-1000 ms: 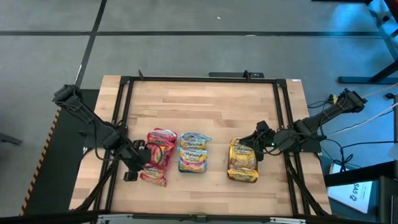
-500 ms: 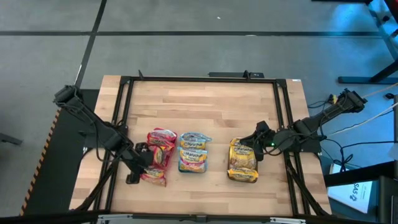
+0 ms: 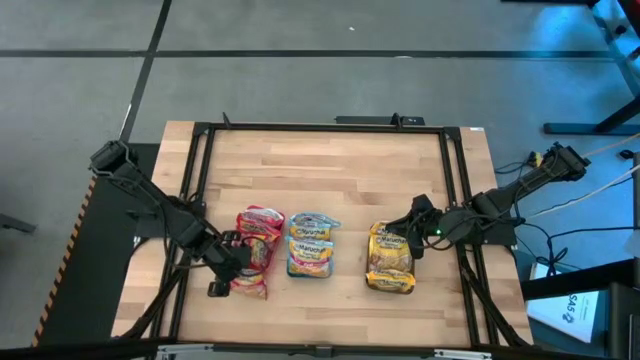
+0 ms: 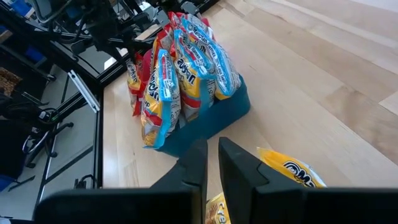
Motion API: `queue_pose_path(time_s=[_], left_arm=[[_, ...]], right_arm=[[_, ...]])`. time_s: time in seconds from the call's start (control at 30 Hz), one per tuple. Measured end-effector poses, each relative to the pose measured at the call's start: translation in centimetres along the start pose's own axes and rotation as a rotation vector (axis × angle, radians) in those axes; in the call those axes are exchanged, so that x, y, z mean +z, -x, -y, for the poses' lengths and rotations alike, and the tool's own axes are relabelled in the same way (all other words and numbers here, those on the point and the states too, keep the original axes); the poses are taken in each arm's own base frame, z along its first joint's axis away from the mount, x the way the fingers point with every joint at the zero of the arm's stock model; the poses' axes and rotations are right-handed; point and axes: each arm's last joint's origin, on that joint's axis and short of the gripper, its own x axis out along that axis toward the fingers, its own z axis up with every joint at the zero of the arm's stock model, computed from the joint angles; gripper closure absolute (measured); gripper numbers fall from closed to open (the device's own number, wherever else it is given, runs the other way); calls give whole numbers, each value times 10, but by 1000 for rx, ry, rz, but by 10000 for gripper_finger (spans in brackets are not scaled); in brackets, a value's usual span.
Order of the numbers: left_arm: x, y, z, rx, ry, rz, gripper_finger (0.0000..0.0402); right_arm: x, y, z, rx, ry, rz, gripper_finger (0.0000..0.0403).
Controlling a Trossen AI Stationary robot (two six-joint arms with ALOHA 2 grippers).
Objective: Sort Maruchan noodles
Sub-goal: Put the red noodle pack into the red bin
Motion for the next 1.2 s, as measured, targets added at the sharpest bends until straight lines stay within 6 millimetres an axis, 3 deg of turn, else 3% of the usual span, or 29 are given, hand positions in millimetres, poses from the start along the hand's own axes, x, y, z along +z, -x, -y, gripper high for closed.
queue_pose_path(time_s=[0.23,0.4,0.6,0.73,0.9,1.2], left_arm=[[0,0,0,-9,7,-6,394],[3,4,4,-53,16,-19,400],[18,32,16,-105,-37,90,401],[25,51,19,-22,-57,159,401],[23,67,14,119,-77,124,401],[30,73,3,240,-71,163,401]], right_arm=[[0,0,0,0,0,0,364],[0,0,0,0,1,-1,364],[0,0,0,-2,2,-3,364],[0,0,0,-2,2,-3,364],[0,0,0,-1,2,-3,364],[0,0,1,-4,4,-6,364]])
